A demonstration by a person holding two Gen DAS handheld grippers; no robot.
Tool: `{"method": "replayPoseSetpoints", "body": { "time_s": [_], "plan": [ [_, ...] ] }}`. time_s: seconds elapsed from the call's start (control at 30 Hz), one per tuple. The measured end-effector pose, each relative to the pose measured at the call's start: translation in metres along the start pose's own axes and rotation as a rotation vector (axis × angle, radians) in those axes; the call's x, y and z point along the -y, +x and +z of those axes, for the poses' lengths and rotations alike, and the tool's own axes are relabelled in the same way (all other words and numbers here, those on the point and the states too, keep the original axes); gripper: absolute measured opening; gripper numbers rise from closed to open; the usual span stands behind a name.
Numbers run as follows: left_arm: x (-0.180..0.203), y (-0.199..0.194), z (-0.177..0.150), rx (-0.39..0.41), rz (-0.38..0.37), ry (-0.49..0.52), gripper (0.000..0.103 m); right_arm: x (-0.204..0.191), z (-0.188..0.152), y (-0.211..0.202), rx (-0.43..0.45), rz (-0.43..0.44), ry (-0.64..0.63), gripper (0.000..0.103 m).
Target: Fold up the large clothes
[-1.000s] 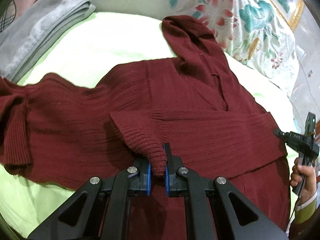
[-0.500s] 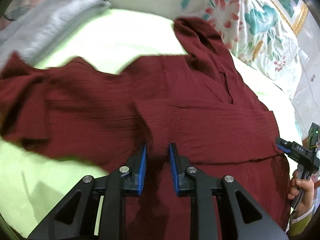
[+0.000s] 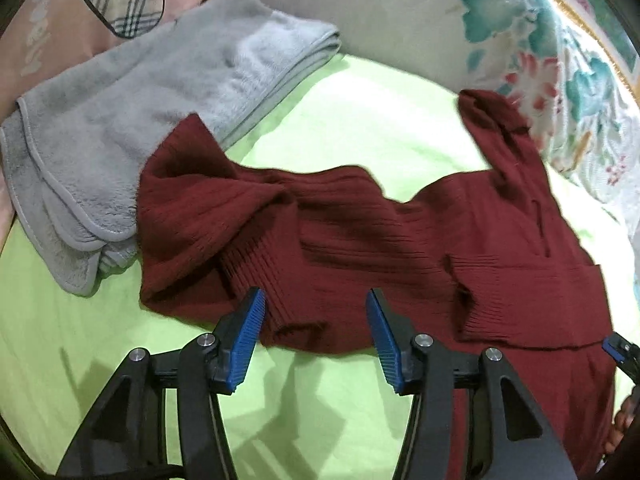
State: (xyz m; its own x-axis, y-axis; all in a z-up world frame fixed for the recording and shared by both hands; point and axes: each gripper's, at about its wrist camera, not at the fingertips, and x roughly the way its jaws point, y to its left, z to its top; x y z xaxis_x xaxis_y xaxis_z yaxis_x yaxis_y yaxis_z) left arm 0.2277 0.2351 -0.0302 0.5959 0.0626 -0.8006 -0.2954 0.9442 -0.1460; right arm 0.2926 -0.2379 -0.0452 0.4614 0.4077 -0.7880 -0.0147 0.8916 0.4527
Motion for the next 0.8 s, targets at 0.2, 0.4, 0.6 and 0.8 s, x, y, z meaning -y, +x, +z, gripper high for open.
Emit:
{"method": "replayPoseSetpoints", "body": {
  "time_s": [0.2, 0.4, 0.6, 0.8],
  "plan": [
    [-0.01, 0.03, 0.006, -0.071, 0.028, 0.021, 0.01, -0.003, -0.004, 0.002, -0.007, -0.005, -0.005, 0.054],
    [-0.008, -0.006, 0.006, 0.021, -0.119, -0.04, 0.005, -0.006, -0.007, -0.009, 0.02, 0.012, -0.009, 0.054],
    [0.064, -0.047, 0.007, 0.129, -0.36, -0.036, 0.004, -0.004, -0.012, -0.019, 0.05, 0.042, 0.008, 0.054],
    [0.184, -0.047, 0.0, 0.139, -0.554, 0.048, 0.004, 0.019, -0.013, -0.041, 0.091, 0.019, 0.06, 0.054]
  ]
}}
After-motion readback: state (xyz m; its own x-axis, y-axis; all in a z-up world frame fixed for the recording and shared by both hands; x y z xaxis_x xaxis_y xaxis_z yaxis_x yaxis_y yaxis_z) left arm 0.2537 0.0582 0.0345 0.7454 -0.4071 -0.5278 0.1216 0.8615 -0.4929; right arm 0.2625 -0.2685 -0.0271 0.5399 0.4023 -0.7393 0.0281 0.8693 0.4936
